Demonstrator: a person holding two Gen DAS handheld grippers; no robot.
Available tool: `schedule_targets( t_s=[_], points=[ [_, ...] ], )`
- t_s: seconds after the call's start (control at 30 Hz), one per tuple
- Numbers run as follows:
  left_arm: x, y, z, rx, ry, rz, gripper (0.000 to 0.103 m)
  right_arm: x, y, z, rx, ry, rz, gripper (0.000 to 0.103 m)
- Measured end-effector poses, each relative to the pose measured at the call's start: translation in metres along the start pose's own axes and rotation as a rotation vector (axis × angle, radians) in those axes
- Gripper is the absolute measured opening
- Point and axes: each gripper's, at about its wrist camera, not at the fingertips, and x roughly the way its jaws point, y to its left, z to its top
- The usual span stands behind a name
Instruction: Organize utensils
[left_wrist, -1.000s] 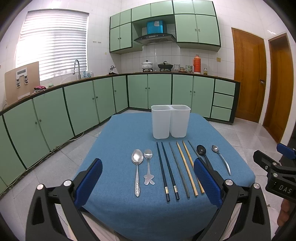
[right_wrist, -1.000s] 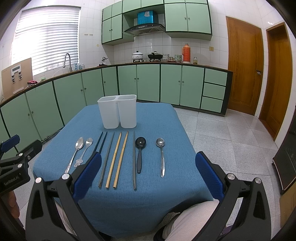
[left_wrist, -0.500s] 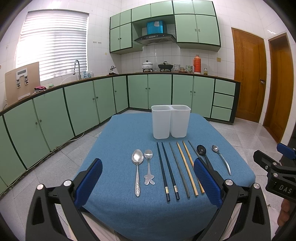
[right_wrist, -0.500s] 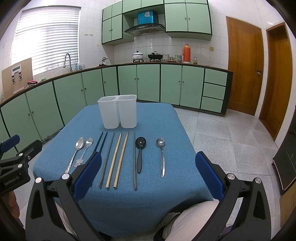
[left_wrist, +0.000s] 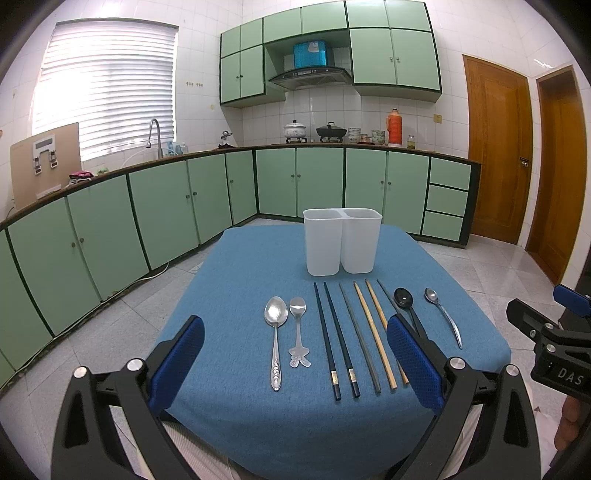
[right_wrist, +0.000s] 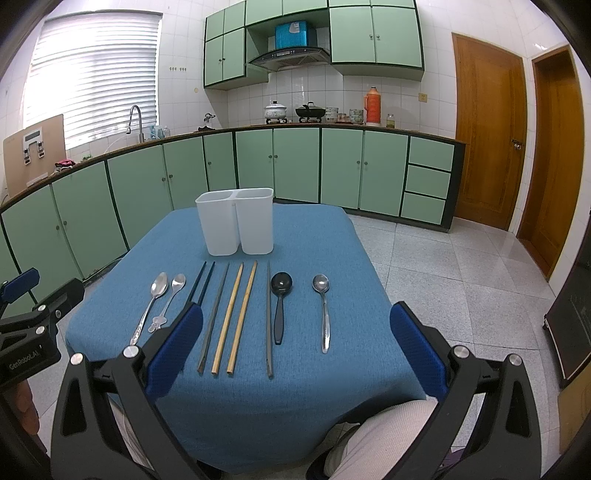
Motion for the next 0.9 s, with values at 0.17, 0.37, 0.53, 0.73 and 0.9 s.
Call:
schedule_targets(
  t_s=[0.17, 0.37, 0.53, 0.73, 0.9],
  points=[
    [-0.0001, 0.0000, 0.0000, 0.000, 0.000, 0.000, 0.097, 0.0000, 0.0001, 0.0000, -0.001, 0.000, 0.001, 0.098],
    [0.0009, 0.0018, -0.0004, 0.000, 0.000, 0.001, 0.097, -0.0003, 0.0002, 0.0000, -0.001, -0.001, 0.000, 0.098],
    [0.0011, 0.0014, -0.0003, 0.000, 0.000, 0.001, 0.097, 0.0001, 0.0004, -0.0001, 0.000, -0.001, 0.000, 0.098],
    [0.0003, 0.0038, -0.0014, -0.001, 0.000, 0.003, 0.097, 0.0005, 0.0008, -0.0004, -0.001, -0.001, -0.001, 0.098],
    [0.0003, 0.0041, -0.0014, -0.001, 0.001, 0.003, 0.097, 0.0005, 0.0007, -0.0004, -0.001, -0.001, -0.001, 0.098]
  ],
)
